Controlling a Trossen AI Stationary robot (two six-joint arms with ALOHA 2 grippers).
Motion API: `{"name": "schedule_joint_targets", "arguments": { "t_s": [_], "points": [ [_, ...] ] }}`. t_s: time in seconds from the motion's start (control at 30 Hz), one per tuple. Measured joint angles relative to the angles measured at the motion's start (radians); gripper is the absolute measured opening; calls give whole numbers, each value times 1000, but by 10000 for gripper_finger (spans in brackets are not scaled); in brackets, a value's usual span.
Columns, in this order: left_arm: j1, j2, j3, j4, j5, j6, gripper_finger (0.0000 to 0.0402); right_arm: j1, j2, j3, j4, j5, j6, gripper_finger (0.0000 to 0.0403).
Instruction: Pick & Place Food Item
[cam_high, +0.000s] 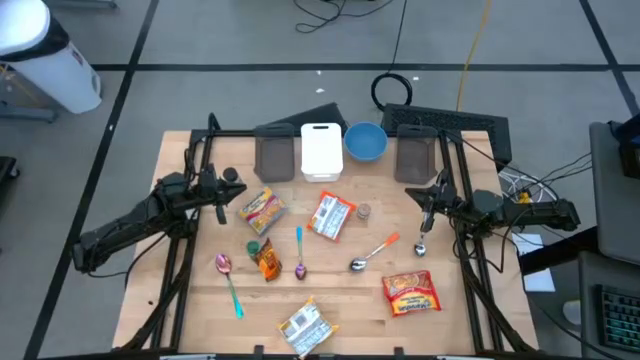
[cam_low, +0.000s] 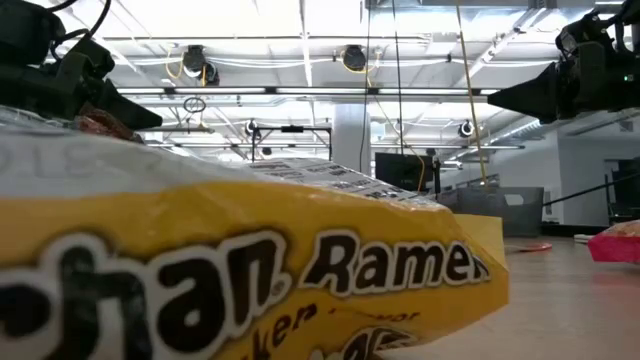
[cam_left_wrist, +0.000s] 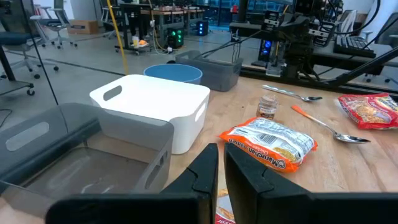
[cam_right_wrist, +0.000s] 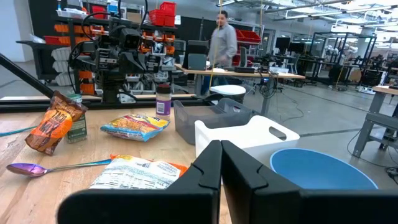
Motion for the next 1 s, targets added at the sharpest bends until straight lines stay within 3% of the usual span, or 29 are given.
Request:
{"name": "schedule_joint_targets", "arguments": {
  "t_s": [0.77, 1.0],
  "points": [
    [0, 0, 0, 0, 0, 0, 33, 0, 0, 0, 3, 0, 1, 0],
    [0, 0, 0, 0, 0, 0, 33, 0, 0, -1, 17, 0, 173, 0]
  ]
}}
